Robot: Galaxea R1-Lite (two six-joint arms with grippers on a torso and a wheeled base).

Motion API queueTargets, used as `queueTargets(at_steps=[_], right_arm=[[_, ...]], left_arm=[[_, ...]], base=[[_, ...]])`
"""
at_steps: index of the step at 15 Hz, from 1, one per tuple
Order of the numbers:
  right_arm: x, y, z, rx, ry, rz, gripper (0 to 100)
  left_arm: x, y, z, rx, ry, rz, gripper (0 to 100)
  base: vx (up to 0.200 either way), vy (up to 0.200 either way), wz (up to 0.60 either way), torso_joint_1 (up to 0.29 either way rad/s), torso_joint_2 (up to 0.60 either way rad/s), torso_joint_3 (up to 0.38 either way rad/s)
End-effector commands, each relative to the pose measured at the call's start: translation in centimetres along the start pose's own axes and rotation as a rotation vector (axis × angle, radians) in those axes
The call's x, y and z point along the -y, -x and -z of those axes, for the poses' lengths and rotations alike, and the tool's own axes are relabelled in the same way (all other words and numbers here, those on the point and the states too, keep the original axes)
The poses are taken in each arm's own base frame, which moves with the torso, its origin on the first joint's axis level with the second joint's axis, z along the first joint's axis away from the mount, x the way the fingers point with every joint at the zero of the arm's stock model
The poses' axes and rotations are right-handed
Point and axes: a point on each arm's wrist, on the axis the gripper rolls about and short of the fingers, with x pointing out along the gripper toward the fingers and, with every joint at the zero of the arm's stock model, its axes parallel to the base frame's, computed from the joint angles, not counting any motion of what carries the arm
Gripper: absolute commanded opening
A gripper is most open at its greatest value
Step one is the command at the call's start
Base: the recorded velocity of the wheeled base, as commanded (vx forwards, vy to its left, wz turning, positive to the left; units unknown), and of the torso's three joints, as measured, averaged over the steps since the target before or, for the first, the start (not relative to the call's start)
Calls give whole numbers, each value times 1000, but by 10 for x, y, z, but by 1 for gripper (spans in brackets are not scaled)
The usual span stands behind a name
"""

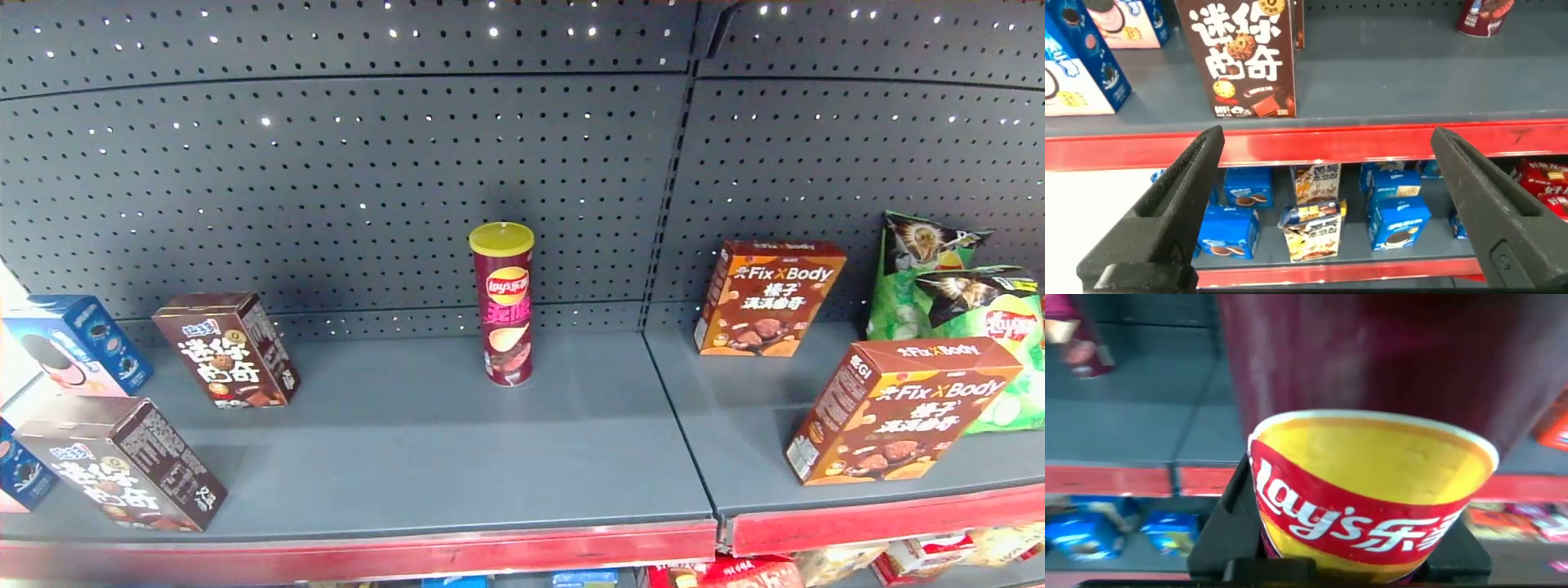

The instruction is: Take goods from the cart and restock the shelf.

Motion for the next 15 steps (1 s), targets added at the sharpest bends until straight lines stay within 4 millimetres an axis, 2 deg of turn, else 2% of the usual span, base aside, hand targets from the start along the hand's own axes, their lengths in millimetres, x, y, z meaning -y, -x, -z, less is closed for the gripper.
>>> queueTargets(at_steps=[1,4,6,9,12,14,15], right_arm=[[0,0,0,5,-6,-18,0],[-2,0,-1,1,-16,-121,0],[0,-5,-11,-7,-20,-131,0],[1,-8,-14,-11,-52,-151,0],[3,-13,-35,32,-73,-167,0],[3,-15,-62,81,-62,-306,0],[3,-15,-63,83,-62,-318,0]], left_arm=[[0,0,0,-2,0,-1,100],[0,0,0,0,0,-1,100],[0,0,0,0,0,-1,100],[0,0,0,-2,0,-1,100],[0,0,0,0,0,-1,100],[0,0,0,0,0,-1,100],[0,0,0,0,0,-1,100]], base=[[0,0,0,0,0,0],[0,0,0,0,0,0],[0,0,0,0,0,0],[0,0,0,0,0,0],[0,0,0,0,0,0],[0,0,0,0,0,0],[0,0,0,0,0,0]])
